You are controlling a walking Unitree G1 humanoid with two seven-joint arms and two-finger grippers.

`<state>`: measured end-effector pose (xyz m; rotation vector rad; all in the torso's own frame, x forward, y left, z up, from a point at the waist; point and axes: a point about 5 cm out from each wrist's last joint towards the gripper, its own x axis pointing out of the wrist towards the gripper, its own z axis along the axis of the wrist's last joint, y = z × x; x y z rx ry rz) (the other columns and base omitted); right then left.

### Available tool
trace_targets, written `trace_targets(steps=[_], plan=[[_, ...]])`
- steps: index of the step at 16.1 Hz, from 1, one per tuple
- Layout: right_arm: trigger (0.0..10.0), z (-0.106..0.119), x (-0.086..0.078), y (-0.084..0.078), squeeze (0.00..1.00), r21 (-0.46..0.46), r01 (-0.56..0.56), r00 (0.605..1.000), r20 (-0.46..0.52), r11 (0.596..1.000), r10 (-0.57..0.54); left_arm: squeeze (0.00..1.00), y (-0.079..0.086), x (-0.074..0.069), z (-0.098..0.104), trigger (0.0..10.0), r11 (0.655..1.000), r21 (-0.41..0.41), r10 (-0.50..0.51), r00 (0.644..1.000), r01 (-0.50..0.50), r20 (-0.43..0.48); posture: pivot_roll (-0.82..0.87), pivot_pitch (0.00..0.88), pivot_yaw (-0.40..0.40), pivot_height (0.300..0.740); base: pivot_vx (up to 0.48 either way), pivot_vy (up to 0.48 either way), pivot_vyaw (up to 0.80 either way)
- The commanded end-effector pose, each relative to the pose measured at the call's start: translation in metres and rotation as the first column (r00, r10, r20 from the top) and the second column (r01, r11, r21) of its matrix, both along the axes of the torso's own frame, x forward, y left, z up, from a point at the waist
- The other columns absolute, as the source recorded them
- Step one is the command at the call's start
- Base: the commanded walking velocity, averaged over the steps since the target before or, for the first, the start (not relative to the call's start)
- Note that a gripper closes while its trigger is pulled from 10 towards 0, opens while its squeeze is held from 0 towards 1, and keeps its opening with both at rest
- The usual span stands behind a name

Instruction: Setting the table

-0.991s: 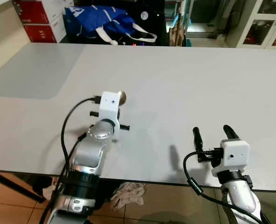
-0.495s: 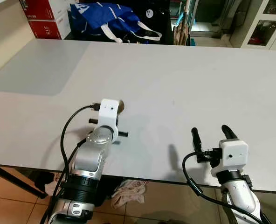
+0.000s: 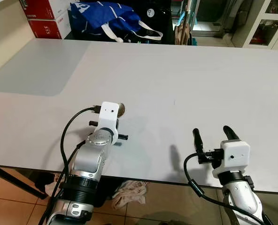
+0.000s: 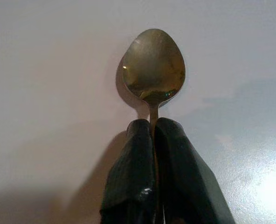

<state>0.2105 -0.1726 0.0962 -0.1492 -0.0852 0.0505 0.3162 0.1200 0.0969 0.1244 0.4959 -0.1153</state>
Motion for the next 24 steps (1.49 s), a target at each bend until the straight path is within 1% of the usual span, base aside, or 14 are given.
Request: trace_targets(steps=[1,2,9,13,14,15,17,19,20,24], plan=[[10.0,0.001,0.0,-0.001,0.0,-0.003,-0.005,1.0,-0.002,1.0,0.005,0.9,0.0,-0.002,-0.007,10.0,1.0,0.009,-0.013,0.999,0.013,-0.034,-0.15,0.032,0.023,0.74,0.0,0.0,0.0],[10.0,0.0,0.0,-0.001,0.0,-0.004,-0.005,1.0,-0.002,1.0,0.005,1.0,0.001,-0.001,-0.009,10.0,1.0,0.013,-0.015,0.999,0.015,-0.042,-0.15,0.027,0.025,0.74,0.0,0.0,0.0],[10.0,-0.001,-0.001,-0.001,0.0,-0.006,0.0,1.0,-0.006,1.0,0.0,1.0,0.0,-0.003,-0.013,10.0,1.0,0.01,-0.02,0.998,0.021,-0.064,-0.16,0.027,0.027,0.74,0.0,0.0,0.0],[10.0,-0.002,-0.001,-0.001,0.0,-0.003,0.005,1.0,-0.006,1.0,-0.005,1.0,0.0,-0.002,-0.007,10.0,0.999,0.03,-0.044,0.999,0.045,-0.033,-0.15,0.026,0.031,0.74,0.0,0.0,0.0],[10.0,-0.002,-0.001,-0.001,0.0,-0.003,0.006,1.0,-0.007,1.0,-0.006,0.97,0.0,-0.002,-0.006,10.0,0.998,0.031,-0.045,0.999,0.046,-0.03,-0.15,0.026,0.031,0.74,0.0,0.0,0.0],[10.0,-0.003,-0.001,-0.001,0.0,-0.002,0.006,1.0,-0.008,1.0,-0.006,0.0,0.0,-0.001,-0.005,10.0,0.998,0.04,-0.046,0.999,0.047,-0.025,-0.15,0.026,0.032,0.74,0.0,0.0,0.0],[10.0,-0.003,-0.001,-0.001,0.01,-0.001,0.006,1.0,-0.01,1.0,-0.006,0.0,0.001,0.001,0.0,10.0,0.998,0.054,-0.043,0.999,0.043,0.001,-0.15,0.025,0.031,0.74,0.0,0.0,0.0],[10.0,-0.004,0.0,-0.001,0.01,-0.001,0.005,1.0,-0.013,1.0,-0.005,0.0,0.004,0.004,0.01,10.0,0.996,0.081,-0.034,0.998,0.03,0.049,-0.15,0.026,0.028,0.74,0.0,0.0,0.0],[10.0,-0.004,0.0,-0.001,0.0,-0.002,0.004,1.0,-0.013,1.0,-0.004,0.0,0.004,0.005,0.012,10.0,0.997,0.078,-0.029,0.998,0.024,0.059,-0.15,0.025,0.027,0.74,0.0,0.0,0.0],[10.0,-0.005,0.0,-0.001,0.0,-0.001,0.004,1.0,-0.019,1.0,-0.004,0.0,0.006,0.004,0.015,10.0,0.997,0.079,-0.023,0.998,0.018,0.066,-0.15,0.027,0.026,0.74,0.0,0.0,0.0]])
